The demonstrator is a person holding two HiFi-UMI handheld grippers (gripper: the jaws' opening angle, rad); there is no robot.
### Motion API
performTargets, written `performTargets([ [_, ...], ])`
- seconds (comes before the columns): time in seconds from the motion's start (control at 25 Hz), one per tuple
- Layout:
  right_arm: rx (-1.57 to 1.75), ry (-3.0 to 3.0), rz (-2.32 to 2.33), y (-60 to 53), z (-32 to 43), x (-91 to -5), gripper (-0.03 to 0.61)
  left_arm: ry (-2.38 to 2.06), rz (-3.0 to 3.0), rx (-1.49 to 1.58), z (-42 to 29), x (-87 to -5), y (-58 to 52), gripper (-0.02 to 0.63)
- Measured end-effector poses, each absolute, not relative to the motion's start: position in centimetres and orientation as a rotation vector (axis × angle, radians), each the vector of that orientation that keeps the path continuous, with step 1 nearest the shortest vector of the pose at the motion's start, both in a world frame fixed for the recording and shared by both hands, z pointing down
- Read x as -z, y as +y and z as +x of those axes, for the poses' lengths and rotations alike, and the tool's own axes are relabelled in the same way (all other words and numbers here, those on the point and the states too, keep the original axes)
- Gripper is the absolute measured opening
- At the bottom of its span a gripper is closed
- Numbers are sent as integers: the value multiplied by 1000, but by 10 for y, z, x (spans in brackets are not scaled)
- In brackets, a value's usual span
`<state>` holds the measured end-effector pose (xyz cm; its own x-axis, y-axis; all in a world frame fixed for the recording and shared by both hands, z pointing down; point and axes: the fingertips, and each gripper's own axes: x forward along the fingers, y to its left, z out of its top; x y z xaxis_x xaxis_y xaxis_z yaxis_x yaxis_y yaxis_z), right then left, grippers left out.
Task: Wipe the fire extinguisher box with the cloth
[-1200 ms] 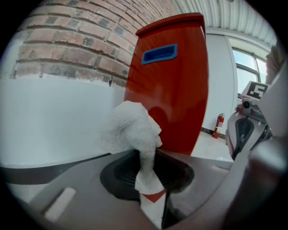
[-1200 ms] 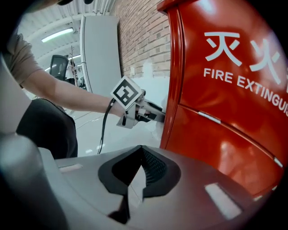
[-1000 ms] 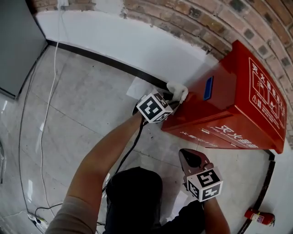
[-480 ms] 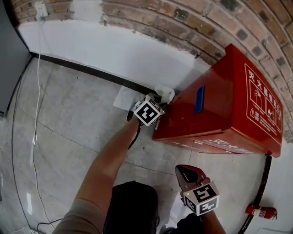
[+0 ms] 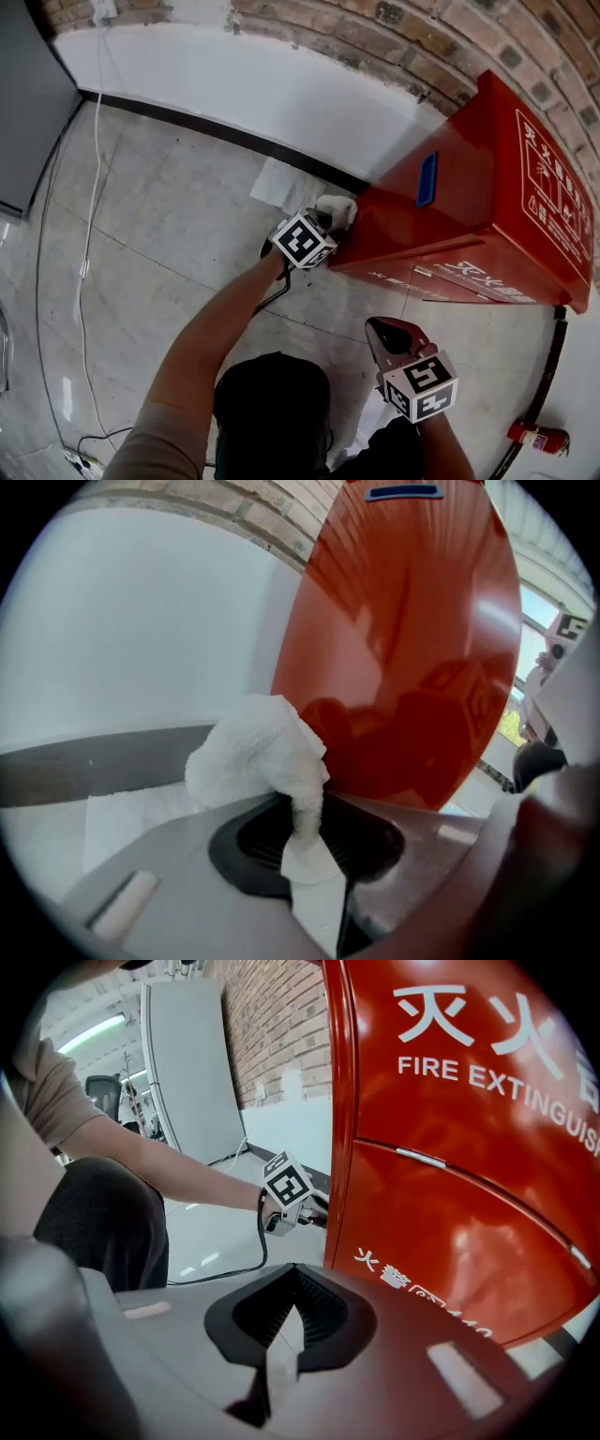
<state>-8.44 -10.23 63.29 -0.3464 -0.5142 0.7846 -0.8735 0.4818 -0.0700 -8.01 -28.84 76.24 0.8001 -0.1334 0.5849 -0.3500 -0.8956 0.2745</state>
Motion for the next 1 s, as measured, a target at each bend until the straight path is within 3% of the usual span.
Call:
performTargets([
  [0.36,-645,-2079,1065,-96,-96,-640,25,-348,2547,-838,-101,-779,-231,87],
  [1.0,-730,-1947,1210,-79,-41,-645,25,-438,2556,-957,-60,-802,-337,87],
])
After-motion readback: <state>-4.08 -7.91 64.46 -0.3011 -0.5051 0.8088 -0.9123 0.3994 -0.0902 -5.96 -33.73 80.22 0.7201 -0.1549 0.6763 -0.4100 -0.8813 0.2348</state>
